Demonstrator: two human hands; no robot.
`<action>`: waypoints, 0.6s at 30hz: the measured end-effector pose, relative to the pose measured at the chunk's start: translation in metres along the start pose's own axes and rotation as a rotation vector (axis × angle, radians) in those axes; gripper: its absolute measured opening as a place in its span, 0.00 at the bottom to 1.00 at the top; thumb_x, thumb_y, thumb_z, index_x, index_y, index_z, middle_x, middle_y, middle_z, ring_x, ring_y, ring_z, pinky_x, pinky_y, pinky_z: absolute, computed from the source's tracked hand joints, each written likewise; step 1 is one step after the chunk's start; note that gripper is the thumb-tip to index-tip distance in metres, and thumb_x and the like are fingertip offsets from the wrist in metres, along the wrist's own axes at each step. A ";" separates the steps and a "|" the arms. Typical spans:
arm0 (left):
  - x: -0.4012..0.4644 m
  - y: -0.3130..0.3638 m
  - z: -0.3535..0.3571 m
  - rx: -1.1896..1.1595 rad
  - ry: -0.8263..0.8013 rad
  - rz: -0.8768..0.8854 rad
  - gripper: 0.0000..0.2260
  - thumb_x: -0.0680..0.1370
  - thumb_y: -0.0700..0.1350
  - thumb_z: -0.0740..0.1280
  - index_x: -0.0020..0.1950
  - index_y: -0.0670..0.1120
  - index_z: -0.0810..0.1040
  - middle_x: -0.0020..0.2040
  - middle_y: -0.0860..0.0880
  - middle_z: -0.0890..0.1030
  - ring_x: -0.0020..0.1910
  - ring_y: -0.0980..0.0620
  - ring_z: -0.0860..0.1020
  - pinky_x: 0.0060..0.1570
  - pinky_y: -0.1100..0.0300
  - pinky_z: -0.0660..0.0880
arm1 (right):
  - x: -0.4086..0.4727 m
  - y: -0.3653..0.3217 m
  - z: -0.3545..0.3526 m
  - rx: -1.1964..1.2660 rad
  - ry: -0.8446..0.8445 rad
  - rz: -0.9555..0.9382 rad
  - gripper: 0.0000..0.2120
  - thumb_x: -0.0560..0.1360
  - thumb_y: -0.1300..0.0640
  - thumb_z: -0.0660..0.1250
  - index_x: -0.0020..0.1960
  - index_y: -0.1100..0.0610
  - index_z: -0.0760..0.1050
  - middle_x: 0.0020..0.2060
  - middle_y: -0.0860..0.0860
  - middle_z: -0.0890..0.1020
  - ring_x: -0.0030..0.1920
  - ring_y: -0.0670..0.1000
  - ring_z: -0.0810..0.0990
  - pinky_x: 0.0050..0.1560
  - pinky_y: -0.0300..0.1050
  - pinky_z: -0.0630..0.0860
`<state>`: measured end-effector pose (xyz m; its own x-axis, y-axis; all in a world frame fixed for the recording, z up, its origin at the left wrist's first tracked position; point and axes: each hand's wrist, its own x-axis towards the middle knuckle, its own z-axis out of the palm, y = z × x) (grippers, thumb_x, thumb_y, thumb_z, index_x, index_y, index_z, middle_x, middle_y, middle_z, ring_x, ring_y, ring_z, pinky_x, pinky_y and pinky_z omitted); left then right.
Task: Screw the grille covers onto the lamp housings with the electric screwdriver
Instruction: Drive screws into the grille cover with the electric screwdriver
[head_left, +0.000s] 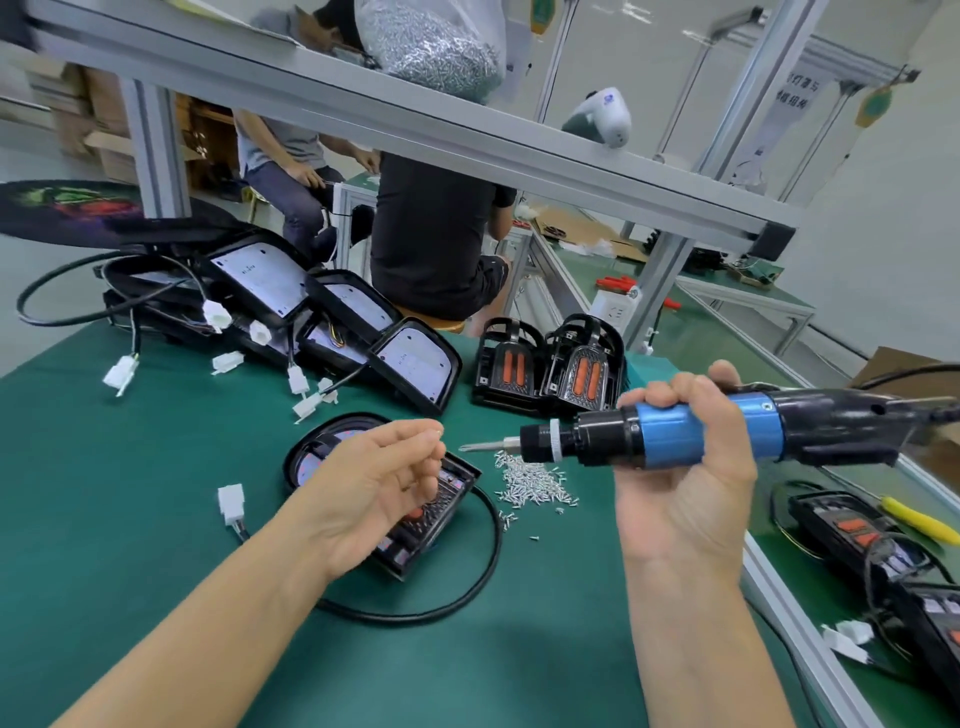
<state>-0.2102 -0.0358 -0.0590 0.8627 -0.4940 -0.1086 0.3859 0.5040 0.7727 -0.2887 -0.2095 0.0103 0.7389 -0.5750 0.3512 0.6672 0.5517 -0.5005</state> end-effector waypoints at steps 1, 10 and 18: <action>-0.002 0.001 -0.002 -0.022 -0.010 -0.004 0.06 0.70 0.38 0.68 0.46 0.41 0.78 0.36 0.47 0.78 0.31 0.55 0.75 0.31 0.64 0.76 | 0.000 0.003 0.005 0.012 -0.012 0.009 0.11 0.73 0.67 0.63 0.49 0.52 0.72 0.32 0.46 0.76 0.32 0.45 0.77 0.44 0.39 0.78; -0.014 0.008 -0.013 -0.128 -0.044 0.006 0.03 0.69 0.40 0.68 0.40 0.41 0.82 0.36 0.47 0.78 0.33 0.54 0.75 0.32 0.63 0.77 | 0.001 0.026 0.030 -0.005 -0.056 0.038 0.12 0.71 0.66 0.65 0.49 0.51 0.73 0.33 0.46 0.76 0.33 0.45 0.77 0.45 0.40 0.77; -0.015 0.006 -0.016 -0.170 -0.029 0.006 0.04 0.69 0.41 0.68 0.38 0.43 0.83 0.35 0.48 0.78 0.32 0.55 0.75 0.32 0.63 0.76 | -0.002 0.032 0.034 -0.041 -0.085 0.042 0.12 0.73 0.67 0.64 0.50 0.51 0.72 0.33 0.46 0.76 0.33 0.44 0.77 0.46 0.40 0.77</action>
<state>-0.2151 -0.0140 -0.0628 0.8562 -0.5098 -0.0841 0.4328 0.6186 0.6558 -0.2652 -0.1699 0.0206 0.7729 -0.4975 0.3938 0.6320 0.5479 -0.5481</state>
